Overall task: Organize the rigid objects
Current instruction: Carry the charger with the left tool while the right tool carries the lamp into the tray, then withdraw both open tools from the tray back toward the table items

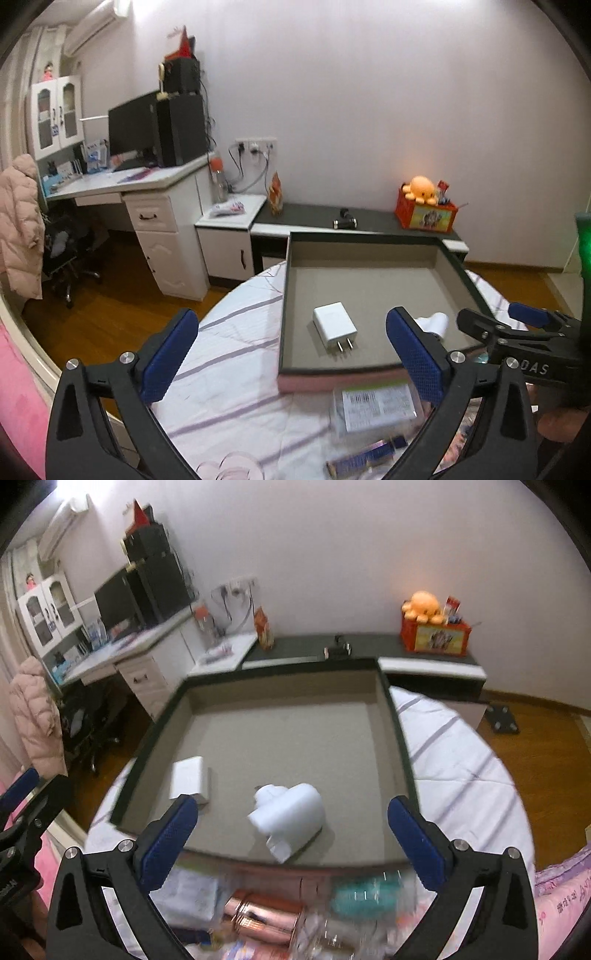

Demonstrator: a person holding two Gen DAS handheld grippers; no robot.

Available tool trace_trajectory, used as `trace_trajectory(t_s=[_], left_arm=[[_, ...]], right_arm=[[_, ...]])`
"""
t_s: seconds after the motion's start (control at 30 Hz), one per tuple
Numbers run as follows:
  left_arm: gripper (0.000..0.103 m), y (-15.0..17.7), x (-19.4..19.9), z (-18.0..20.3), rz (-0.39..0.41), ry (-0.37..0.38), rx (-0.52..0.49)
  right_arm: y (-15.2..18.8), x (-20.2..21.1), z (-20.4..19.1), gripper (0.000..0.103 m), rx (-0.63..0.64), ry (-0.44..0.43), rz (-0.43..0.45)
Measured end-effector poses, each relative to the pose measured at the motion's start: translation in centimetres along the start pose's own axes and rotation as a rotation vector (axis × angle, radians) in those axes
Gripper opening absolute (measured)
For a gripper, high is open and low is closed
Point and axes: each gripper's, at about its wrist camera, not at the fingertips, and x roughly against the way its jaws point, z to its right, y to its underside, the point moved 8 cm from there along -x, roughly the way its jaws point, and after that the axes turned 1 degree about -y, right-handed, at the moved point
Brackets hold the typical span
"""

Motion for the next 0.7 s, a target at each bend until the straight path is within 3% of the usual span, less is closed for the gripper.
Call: trace_trajectory(t_s=[0.43,0.7], left_arm=[[0.103,4.9,9.7,-1.7,0.049,0.015,0.055],[0.103,9.6,11.8,-1.1,0.017,0.032,0.065]], right_arm=[[5.1,14.5,-0.7,0.103,0.037,0.053,0.223],[11.7,18.4,1.4,0.103,-0.003,0.088,0.233]])
